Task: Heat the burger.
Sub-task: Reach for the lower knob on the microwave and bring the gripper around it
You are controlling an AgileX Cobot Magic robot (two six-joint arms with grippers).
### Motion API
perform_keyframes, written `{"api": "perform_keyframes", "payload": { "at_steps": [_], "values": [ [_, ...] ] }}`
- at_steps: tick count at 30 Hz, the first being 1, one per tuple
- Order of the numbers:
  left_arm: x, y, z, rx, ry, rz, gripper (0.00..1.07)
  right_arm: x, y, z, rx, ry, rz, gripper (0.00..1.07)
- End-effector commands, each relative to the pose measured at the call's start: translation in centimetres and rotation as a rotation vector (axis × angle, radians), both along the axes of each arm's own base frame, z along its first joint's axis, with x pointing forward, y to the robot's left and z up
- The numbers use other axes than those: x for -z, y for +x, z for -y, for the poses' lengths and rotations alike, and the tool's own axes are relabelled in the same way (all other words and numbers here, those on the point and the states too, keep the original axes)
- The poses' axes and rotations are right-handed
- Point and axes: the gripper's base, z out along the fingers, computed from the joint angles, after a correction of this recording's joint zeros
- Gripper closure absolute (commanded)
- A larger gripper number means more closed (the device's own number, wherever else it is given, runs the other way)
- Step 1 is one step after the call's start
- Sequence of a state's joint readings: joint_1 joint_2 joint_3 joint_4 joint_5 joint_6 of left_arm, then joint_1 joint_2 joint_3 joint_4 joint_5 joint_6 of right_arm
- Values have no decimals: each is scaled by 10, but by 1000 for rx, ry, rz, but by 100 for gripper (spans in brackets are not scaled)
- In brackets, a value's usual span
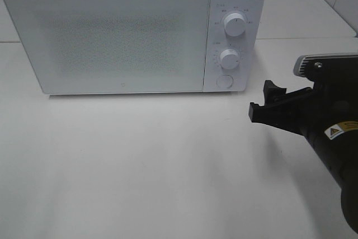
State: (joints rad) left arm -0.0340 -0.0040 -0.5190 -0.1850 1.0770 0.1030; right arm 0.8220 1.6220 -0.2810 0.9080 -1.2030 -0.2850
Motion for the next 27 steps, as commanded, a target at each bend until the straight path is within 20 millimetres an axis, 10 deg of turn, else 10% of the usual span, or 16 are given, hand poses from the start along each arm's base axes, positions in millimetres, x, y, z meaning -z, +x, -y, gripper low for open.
{"api": "perform_keyframes", "payload": {
  "at_steps": [1, 27],
  "values": [
    [0, -3, 0, -4, -2, 30, 7, -7, 5, -8, -5, -5, 70, 33],
    [0, -3, 0, -4, -2, 30, 7, 12, 56, -43, -8, 7, 99, 34]
  ]
}}
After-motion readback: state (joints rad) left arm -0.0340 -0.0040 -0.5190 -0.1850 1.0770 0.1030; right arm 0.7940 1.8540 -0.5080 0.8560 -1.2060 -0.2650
